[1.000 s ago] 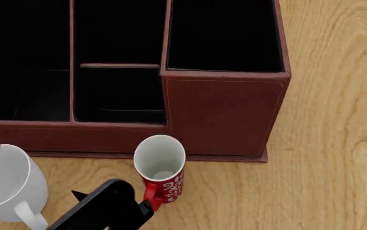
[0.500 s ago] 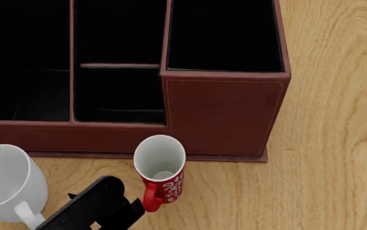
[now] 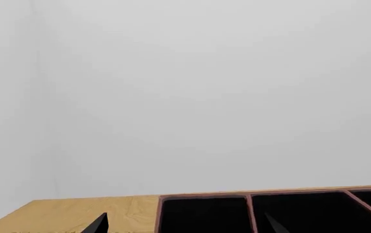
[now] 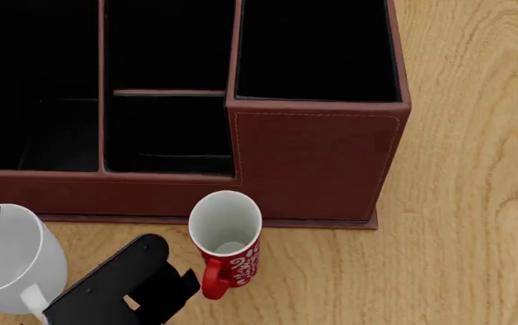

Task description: Pick up the white mug and place it to the right of the caddy.

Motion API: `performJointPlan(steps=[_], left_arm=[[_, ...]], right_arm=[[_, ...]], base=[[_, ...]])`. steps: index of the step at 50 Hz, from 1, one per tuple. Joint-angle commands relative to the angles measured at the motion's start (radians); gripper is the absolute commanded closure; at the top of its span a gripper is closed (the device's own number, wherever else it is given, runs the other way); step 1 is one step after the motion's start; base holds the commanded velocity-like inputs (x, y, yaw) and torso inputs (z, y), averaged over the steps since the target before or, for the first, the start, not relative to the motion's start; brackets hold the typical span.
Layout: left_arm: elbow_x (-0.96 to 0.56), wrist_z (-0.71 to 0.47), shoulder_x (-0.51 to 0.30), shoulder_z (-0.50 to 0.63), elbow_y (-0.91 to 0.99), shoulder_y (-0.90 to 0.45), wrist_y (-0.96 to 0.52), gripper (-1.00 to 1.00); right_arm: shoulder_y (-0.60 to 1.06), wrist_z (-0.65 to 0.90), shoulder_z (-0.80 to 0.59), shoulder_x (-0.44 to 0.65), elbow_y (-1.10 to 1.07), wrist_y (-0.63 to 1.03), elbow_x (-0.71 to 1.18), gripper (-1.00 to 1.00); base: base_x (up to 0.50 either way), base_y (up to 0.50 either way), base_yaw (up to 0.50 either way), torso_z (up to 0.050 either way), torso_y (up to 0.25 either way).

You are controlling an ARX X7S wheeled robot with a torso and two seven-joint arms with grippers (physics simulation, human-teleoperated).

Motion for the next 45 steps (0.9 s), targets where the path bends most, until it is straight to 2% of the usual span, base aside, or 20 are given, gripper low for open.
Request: performJointPlan(steps=[1, 45], left_arm=[[-0.003, -0.002, -0.002, -0.002, -0.008, 0.005, 0.011, -1.0], [-0.007, -0.011, -0.015, 0.002, -0.026, 0.011, 0.031, -1.0]], right_arm=[[0.007, -0.02, -0.004, -0.015, 0.049, -0.017, -0.008, -1.0], [0.039, -0.067, -0.039, -0.076, 0.186, -0.048, -0.023, -1.0]], base=[[0.0, 0.0, 0.0, 0.0, 0.0], [0.0, 0.0, 0.0, 0.0, 0.0]])
